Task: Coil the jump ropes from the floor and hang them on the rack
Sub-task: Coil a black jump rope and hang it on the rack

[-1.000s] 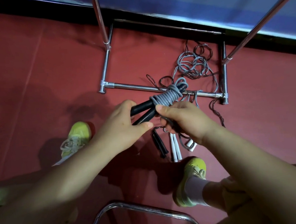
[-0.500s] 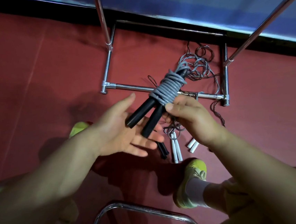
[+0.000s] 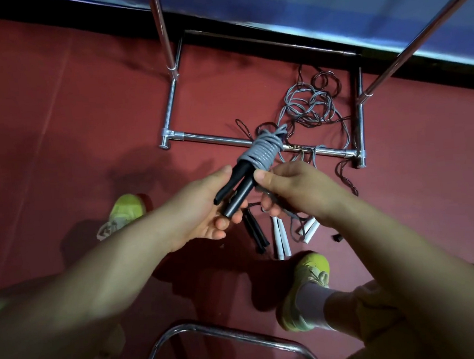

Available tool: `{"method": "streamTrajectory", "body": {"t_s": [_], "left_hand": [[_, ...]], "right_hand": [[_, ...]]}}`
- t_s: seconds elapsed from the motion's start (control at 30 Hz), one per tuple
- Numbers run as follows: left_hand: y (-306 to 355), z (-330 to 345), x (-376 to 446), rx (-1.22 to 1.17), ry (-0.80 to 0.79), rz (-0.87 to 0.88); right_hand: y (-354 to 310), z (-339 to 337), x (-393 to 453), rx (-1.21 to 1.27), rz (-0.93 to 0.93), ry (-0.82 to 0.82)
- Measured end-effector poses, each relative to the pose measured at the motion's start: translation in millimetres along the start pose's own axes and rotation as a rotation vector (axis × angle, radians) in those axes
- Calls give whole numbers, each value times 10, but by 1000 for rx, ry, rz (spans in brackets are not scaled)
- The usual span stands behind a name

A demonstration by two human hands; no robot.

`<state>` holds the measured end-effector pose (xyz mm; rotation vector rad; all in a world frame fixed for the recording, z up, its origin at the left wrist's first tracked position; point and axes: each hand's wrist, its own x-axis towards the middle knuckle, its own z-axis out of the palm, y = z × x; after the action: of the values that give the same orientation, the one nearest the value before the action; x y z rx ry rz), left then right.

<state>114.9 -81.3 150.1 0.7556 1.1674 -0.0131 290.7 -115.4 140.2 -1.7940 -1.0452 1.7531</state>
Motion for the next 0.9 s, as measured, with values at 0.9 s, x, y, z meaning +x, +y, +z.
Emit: {"method": "streamTrajectory", "body": {"t_s": [0.9], "left_hand": [[-10,-135,15,248,162,161]], "right_hand": [[-23,44,3,146,-111,44]]}}
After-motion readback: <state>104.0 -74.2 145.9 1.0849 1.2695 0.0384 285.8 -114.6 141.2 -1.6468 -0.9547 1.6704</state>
